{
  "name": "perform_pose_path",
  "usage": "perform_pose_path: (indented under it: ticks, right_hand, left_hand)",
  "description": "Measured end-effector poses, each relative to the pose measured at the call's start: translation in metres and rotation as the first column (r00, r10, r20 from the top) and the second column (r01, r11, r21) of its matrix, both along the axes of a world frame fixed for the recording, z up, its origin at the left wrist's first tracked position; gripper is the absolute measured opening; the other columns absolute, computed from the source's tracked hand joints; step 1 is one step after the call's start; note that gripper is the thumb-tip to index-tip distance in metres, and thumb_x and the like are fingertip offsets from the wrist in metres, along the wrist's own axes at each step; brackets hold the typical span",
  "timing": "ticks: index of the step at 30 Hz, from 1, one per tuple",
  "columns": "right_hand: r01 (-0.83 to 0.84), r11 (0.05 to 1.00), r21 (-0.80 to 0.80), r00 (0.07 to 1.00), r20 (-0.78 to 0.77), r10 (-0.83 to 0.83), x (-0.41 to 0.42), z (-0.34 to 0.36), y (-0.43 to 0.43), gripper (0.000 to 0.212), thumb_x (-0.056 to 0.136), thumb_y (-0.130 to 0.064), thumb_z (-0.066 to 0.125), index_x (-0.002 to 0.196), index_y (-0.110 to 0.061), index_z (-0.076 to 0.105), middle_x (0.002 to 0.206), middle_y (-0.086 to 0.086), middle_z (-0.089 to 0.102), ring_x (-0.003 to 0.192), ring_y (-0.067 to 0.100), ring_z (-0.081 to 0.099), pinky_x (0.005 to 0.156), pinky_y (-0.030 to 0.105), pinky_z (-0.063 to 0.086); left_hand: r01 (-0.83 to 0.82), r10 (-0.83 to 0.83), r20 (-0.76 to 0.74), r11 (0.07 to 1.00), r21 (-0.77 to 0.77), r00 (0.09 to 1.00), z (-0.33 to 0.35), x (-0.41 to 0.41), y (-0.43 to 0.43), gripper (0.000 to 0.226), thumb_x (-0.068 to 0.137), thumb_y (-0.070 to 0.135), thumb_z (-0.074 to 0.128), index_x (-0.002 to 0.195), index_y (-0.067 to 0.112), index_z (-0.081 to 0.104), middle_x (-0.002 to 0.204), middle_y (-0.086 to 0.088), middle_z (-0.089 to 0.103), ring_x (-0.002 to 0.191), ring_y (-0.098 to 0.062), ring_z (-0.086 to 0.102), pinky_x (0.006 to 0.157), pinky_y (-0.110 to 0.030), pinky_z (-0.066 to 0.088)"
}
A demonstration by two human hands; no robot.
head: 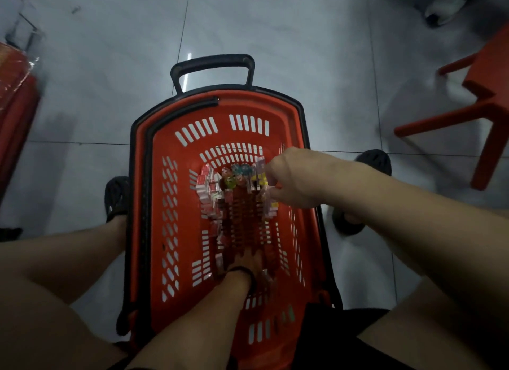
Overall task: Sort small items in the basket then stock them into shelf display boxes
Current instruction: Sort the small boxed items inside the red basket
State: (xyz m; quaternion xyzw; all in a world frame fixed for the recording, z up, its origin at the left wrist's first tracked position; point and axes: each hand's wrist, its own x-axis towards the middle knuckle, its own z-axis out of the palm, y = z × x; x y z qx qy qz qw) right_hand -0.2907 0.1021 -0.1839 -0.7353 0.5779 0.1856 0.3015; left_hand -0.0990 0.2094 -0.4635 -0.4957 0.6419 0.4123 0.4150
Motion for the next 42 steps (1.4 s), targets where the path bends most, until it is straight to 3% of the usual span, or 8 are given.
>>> perform_pose_path:
  ticks: [5, 10, 14, 19, 23, 30, 37, 42]
  right_hand:
    - [-0.033, 0.998, 0.046, 0.999, 0.007, 0.033, 0.000, -0.003, -0.007, 0.032, 0.107, -0.043, 0.056, 0.121, -0.017, 0.067, 0.112, 0.004, 0.067, 0.100, 0.026, 0.066, 0.083, 0.036, 0.055]
    - [-0.053, 0.998, 0.032, 0.998, -0.014, 0.054, -0.001, -0.007, -0.012, 0.021, 0.107, -0.041, 0.055, 0.102, -0.021, 0.056, 0.094, 0.000, 0.059, 0.091, 0.024, 0.062, 0.076, 0.035, 0.049]
    - [-0.061, 0.998, 0.021, 0.998, -0.026, 0.062, -0.002, -0.011, -0.011, 0.023, 0.107, -0.042, 0.055, 0.098, -0.021, 0.052, 0.081, -0.005, 0.049, 0.088, 0.023, 0.061, 0.074, 0.035, 0.047]
    - [-0.059, 0.998, -0.031, 0.998, -0.009, 0.059, -0.003, -0.011, -0.008, 0.028, 0.106, -0.043, 0.055, 0.118, -0.018, 0.064, 0.101, 0.000, 0.061, 0.092, 0.023, 0.064, 0.077, 0.037, 0.055]
    - [-0.024, 0.997, -0.073, 0.998, 0.047, 0.028, -0.008, -0.010, -0.009, 0.025, 0.106, -0.042, 0.058, 0.110, -0.020, 0.070, 0.104, 0.000, 0.069, 0.091, 0.022, 0.068, 0.083, 0.041, 0.063]
    - [0.002, 0.996, -0.091, 0.998, 0.068, 0.004, -0.013, -0.014, -0.009, 0.025, 0.106, -0.040, 0.059, 0.105, -0.018, 0.071, 0.097, 0.001, 0.069, 0.086, 0.021, 0.069, 0.070, 0.033, 0.056]
    - [0.013, 0.993, -0.113, 0.996, 0.085, -0.003, -0.013, -0.015, -0.004, 0.026, 0.105, -0.042, 0.060, 0.110, -0.019, 0.070, 0.101, 0.001, 0.068, 0.090, 0.023, 0.068, 0.080, 0.039, 0.061]
    - [0.020, 0.994, -0.110, 0.996, 0.090, -0.010, -0.015, -0.012, -0.003, 0.027, 0.105, -0.041, 0.059, 0.108, -0.018, 0.072, 0.101, 0.002, 0.071, 0.091, 0.023, 0.069, 0.083, 0.041, 0.062]
  left_hand:
    - [0.047, -0.047, -0.010, 0.998, -0.029, 0.999, 0.006, -0.001, -0.001, 0.088, 0.089, 0.050, 0.072, 0.162, 0.024, 0.030, 0.169, -0.012, 0.017, 0.155, -0.041, 0.023, 0.126, -0.053, 0.027]
    - [0.131, -0.131, -0.022, 0.991, -0.006, 0.991, -0.037, 0.008, -0.001, 0.102, 0.086, 0.084, 0.045, 0.166, 0.028, 0.015, 0.174, -0.012, 0.012, 0.157, -0.040, 0.013, 0.128, -0.054, 0.016]
    - [0.150, -0.150, -0.021, 0.989, -0.015, 0.988, -0.012, -0.002, 0.003, 0.091, 0.097, 0.069, 0.049, 0.167, 0.019, 0.018, 0.172, -0.017, 0.014, 0.157, -0.043, 0.017, 0.128, -0.054, 0.016]
    - [0.090, -0.089, -0.029, 0.995, 0.035, 0.996, -0.019, 0.001, 0.008, 0.082, 0.100, 0.063, 0.047, 0.167, 0.024, 0.020, 0.171, -0.014, 0.018, 0.155, -0.041, 0.023, 0.127, -0.054, 0.021]
    - [0.050, -0.050, -0.007, 0.999, 0.018, 0.999, -0.005, -0.006, 0.009, 0.060, 0.103, 0.043, 0.058, 0.155, 0.016, 0.047, 0.161, -0.011, 0.044, 0.146, -0.032, 0.045, 0.121, -0.045, 0.037]
    - [-0.039, 0.040, -0.171, 0.999, 0.008, 0.985, -0.027, 0.004, 0.011, 0.082, 0.093, 0.077, 0.038, 0.164, 0.041, 0.021, 0.173, 0.002, 0.021, 0.157, -0.028, 0.023, 0.127, -0.053, 0.021]
    - [0.085, -0.081, -0.108, 0.996, 0.032, 0.991, 0.002, -0.007, 0.010, 0.067, 0.109, 0.055, 0.038, 0.168, 0.034, 0.012, 0.176, -0.005, 0.004, 0.161, -0.035, 0.003, 0.129, -0.057, 0.006]
    - [0.111, -0.111, -0.188, 0.994, -0.012, 0.976, 0.010, -0.010, 0.007, 0.066, 0.109, 0.044, 0.047, 0.166, 0.026, 0.021, 0.173, -0.007, 0.018, 0.159, -0.033, 0.019, 0.128, -0.042, 0.016]
